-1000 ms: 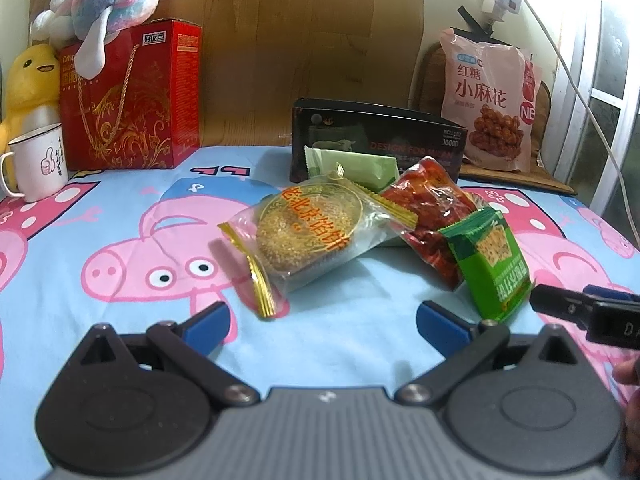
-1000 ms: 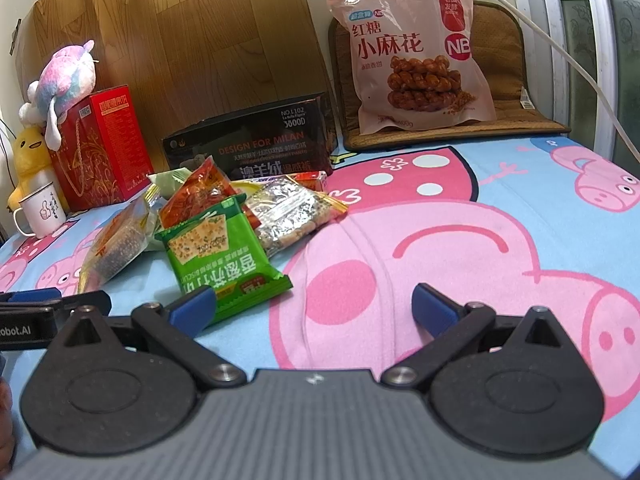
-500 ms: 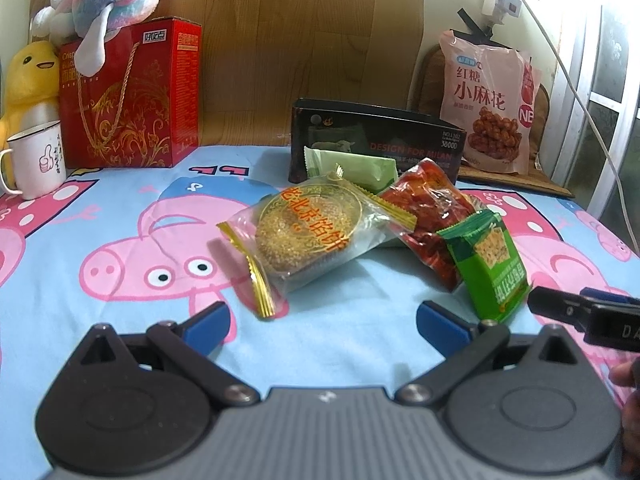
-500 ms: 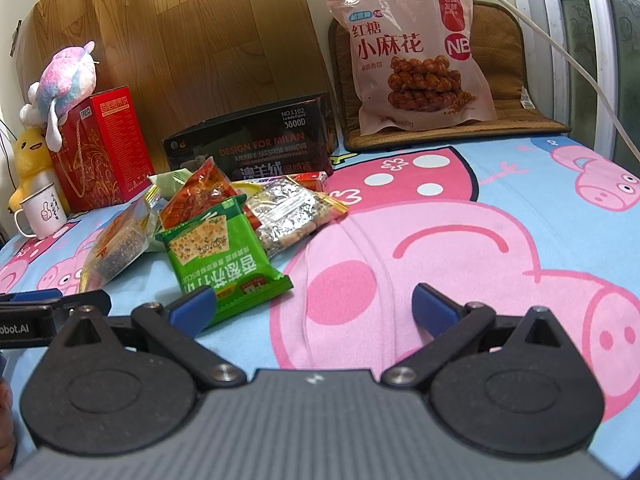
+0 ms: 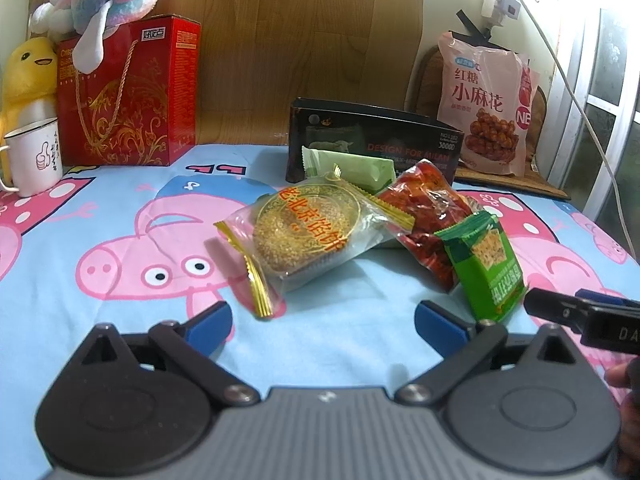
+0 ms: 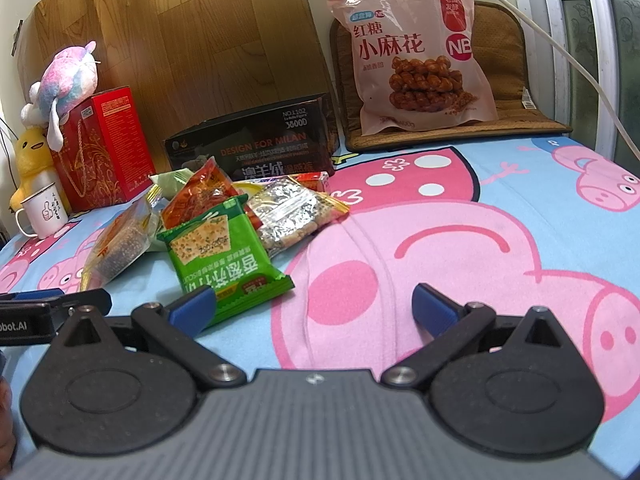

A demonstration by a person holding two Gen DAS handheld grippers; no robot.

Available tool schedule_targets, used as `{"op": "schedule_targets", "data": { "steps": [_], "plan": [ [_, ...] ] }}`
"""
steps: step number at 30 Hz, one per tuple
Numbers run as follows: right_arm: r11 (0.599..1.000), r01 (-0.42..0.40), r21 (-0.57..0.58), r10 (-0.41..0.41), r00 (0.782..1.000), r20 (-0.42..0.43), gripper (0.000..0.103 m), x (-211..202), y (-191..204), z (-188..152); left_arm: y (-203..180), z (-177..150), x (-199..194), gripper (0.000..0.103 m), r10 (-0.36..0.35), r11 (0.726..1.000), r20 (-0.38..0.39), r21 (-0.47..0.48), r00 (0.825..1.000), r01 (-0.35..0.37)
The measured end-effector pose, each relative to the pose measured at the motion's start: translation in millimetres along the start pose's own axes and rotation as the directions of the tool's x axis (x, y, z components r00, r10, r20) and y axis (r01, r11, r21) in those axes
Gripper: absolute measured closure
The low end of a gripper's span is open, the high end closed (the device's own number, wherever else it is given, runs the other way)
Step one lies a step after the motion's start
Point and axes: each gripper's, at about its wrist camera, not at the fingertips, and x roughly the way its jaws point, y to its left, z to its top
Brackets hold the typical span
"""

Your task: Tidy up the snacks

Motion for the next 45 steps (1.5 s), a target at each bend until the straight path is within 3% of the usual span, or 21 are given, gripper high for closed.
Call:
{"op": "schedule_targets", "data": {
  "steps": [7,11,13,17,19,21,24,26,27,29,31,34,37,42,45],
  "plan": [
    [1.0,-0.01,-0.018,0.009,1.0,-0.007,0.0,1,5,2,5,1,1,0.016,-0.043,0.999,-0.013,-0.02,0.999,0.043],
    [0.998,-0.04,-0.04,0.039,0.999,-0.022,0.0,0,4,3,12,3,-1,0.018,-0.13,0.99,-0.014,-0.049,0.991,0.13],
    [0.996,-0.064,-0.064,0.062,0.997,-0.037,0.0,0,6,4,16,6,-3,0.019,-0.2,0.976,-0.018,-0.085,0.98,0.198],
    [0.973,-0.132,-0.187,0.117,0.989,-0.086,0.0,2,13,7,14,22,2,0.024,-0.347,0.927,-0.034,-0.164,0.937,0.337],
    [0.948,-0.147,-0.283,0.127,0.988,-0.087,0.0,1,18,9,3,31,9,0.037,-0.385,0.915,-0.058,-0.156,0.921,0.372],
    [0.912,-0.158,-0.379,0.137,0.987,-0.083,0.001,2,21,13,-10,39,19,0.044,-0.419,0.903,-0.092,-0.147,0.903,0.404],
    [0.876,-0.222,-0.428,0.175,0.974,-0.146,0.016,14,21,22,-31,45,39,0.049,-0.447,0.892,-0.148,-0.14,0.882,0.429],
    [0.863,-0.286,-0.416,0.22,0.955,-0.2,0.026,23,20,25,-42,44,53,0.061,-0.452,0.891,-0.195,-0.143,0.87,0.431],
    [0.863,-0.311,-0.399,0.25,0.948,-0.198,0.035,24,18,25,-45,41,57,0.072,-0.445,0.894,-0.213,-0.15,0.87,0.421],
    [0.856,-0.305,-0.418,0.25,0.951,-0.183,0.051,20,22,25,-45,39,53,0.072,-0.423,0.905,-0.2,-0.143,0.884,0.401],
    [0.863,-0.315,-0.395,0.271,0.949,-0.163,0.063,10,19,29,-43,43,40,0.072,-0.441,0.896,-0.182,-0.151,0.879,0.418],
    [0.864,-0.333,-0.377,0.32,0.942,-0.098,0.065,-10,16,43,-43,58,20,0.072,-0.457,0.888,-0.123,-0.122,0.881,0.443],
    [0.867,-0.305,-0.395,0.32,0.947,-0.028,0.065,-9,23,66,-47,94,18,0.071,-0.43,0.902,-0.08,-0.075,0.899,0.424],
    [0.898,-0.281,-0.34,0.318,0.946,0.057,0.065,36,22,127,-42,166,62,0.07,-0.384,0.922,-0.034,-0.066,0.923,0.381],
    [0.917,-0.282,-0.282,0.308,0.95,0.051,0.065,76,19,157,-44,197,101,0.07,-0.318,0.947,-0.042,-0.069,0.947,0.315]
  ]
}}
